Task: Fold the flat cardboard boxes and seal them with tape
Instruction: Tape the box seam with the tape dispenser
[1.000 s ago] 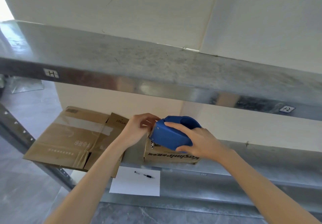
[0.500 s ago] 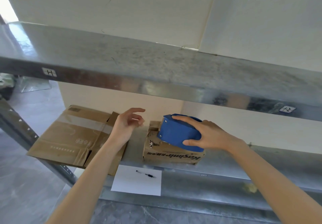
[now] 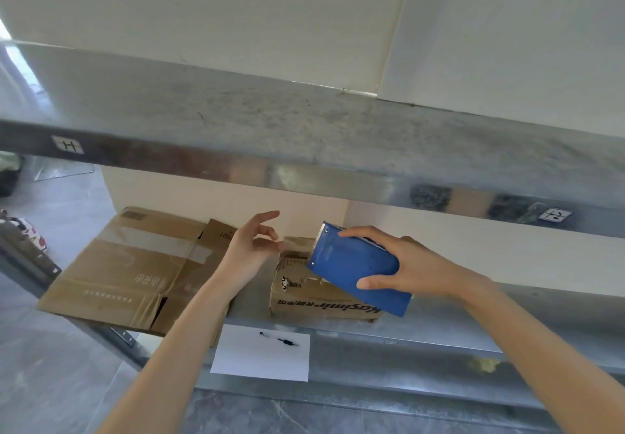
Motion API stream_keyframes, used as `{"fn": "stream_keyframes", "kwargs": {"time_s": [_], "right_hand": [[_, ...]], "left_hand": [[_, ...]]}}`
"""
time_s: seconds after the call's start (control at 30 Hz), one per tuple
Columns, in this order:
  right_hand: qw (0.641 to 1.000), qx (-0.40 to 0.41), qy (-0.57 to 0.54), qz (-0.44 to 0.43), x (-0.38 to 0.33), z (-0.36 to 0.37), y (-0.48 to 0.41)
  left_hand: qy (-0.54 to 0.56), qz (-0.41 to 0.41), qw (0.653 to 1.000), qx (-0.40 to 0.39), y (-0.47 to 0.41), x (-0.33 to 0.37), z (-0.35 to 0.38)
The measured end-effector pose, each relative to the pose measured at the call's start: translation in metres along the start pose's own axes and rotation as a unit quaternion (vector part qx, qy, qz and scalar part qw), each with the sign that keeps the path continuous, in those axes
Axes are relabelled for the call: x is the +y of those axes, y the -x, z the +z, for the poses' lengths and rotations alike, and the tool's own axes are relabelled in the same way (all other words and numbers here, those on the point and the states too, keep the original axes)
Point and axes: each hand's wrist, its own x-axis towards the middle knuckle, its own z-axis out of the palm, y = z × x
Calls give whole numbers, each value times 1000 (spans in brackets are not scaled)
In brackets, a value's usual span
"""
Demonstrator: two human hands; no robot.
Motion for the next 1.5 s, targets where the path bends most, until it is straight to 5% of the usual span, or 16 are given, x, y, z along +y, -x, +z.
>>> {"fn": "stream_keyframes", "kwargs": {"time_s": [0.63, 1.5], "right_hand": [[999, -34, 23, 21, -1, -4, -40], [997, -45, 57, 15, 1, 5, -66]], "left_hand": [[-24, -98, 994, -35, -7, -33, 4], [58, -209, 971, 97, -14, -45, 10]]}}
